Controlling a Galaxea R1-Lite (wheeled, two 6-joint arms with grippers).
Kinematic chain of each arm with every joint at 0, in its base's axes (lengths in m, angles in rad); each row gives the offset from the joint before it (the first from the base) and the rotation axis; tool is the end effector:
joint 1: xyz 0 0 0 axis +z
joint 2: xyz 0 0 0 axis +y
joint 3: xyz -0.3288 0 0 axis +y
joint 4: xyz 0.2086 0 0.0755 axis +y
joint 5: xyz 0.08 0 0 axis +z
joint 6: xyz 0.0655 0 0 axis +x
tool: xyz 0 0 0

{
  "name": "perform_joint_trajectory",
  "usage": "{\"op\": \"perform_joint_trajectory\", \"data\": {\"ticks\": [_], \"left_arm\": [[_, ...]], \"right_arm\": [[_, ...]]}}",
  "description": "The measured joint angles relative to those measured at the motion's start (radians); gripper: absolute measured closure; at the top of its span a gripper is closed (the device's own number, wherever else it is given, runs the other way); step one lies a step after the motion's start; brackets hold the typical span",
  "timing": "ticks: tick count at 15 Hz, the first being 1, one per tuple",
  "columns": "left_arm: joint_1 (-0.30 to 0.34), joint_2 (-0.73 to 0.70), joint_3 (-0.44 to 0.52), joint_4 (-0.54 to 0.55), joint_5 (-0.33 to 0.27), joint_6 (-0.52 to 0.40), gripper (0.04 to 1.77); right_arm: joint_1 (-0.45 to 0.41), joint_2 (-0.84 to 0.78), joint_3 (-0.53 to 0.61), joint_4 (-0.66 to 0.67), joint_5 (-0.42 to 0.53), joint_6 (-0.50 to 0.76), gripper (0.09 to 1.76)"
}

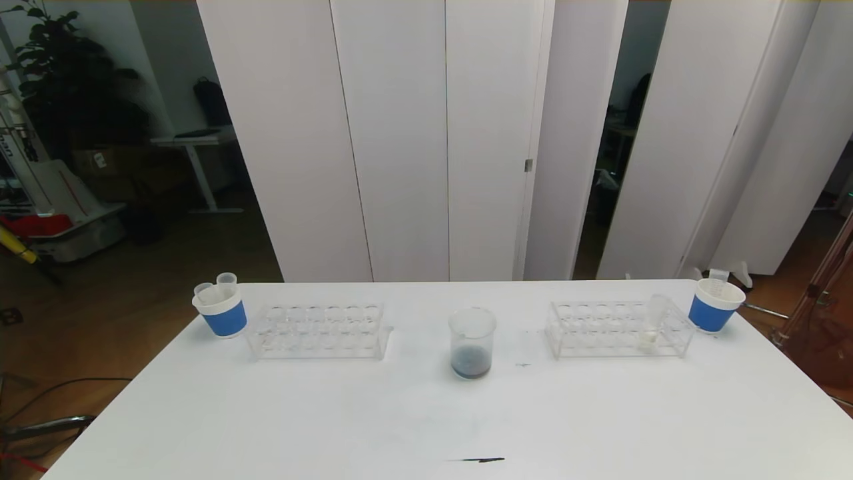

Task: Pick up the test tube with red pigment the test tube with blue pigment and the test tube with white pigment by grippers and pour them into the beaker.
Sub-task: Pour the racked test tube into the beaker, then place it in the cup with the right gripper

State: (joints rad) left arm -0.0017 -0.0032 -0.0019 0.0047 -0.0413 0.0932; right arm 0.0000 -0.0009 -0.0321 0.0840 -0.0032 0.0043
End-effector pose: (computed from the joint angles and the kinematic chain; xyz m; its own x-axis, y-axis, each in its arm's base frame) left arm 0.0249 -0.0027 0.0756 0.9991 -0.0430 0.0004 0.0428 0.9947 0.0931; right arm 0.0225 -0.0002 0.0746 0.9987 -0.0032 -0.0510 0.0034 1.0000 0.0041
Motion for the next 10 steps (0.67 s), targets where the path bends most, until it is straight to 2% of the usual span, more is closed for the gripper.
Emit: {"op": "perform_joint_trajectory", "data": {"ticks": [10], "left_arm": [[0.0, 0.0, 0.002, 0.0, 0.0, 0.0, 0.06]], "right_arm": [[0.0, 0.0, 0.0, 0.0, -0.001, -0.002, 0.1]]}}
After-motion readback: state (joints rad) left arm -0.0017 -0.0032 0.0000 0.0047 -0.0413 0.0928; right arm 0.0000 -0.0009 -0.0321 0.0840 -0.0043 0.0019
